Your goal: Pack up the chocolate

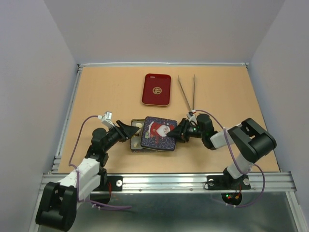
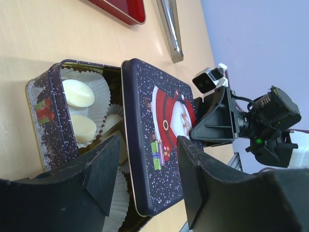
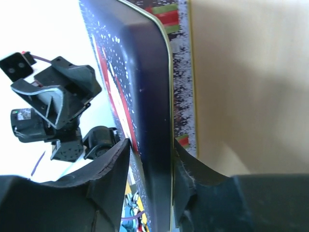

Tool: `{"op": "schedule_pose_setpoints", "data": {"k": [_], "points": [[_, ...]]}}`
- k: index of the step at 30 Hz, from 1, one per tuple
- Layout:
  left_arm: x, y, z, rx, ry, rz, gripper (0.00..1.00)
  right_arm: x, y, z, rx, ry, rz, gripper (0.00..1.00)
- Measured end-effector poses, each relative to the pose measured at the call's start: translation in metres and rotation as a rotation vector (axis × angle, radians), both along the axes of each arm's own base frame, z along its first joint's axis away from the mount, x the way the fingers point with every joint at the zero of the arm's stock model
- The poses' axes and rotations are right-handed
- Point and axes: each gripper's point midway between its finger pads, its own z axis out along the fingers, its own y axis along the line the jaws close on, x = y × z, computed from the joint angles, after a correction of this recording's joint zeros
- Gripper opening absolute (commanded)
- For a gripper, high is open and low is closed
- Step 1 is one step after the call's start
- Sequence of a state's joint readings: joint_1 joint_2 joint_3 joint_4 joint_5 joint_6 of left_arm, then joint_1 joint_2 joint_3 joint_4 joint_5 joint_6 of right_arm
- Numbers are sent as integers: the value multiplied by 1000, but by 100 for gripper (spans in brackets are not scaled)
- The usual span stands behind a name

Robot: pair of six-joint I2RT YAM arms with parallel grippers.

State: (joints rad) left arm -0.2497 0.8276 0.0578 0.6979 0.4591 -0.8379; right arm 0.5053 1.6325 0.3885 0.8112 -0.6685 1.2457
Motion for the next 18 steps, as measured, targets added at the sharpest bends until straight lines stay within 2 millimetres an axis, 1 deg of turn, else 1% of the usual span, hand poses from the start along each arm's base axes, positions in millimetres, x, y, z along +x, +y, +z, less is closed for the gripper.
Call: {"op": "schedule_pose_setpoints", "data": {"k": [4, 9, 18], "points": [[0, 0, -2, 2, 6, -1, 61, -1, 0, -7, -18, 10, 8, 49], [0, -1, -4, 7, 9, -5, 61, 1, 2, -10, -36, 6, 27, 52], [0, -1, -14, 25, 38, -5, 63, 15, 8, -2, -54, -46, 49, 54]]}}
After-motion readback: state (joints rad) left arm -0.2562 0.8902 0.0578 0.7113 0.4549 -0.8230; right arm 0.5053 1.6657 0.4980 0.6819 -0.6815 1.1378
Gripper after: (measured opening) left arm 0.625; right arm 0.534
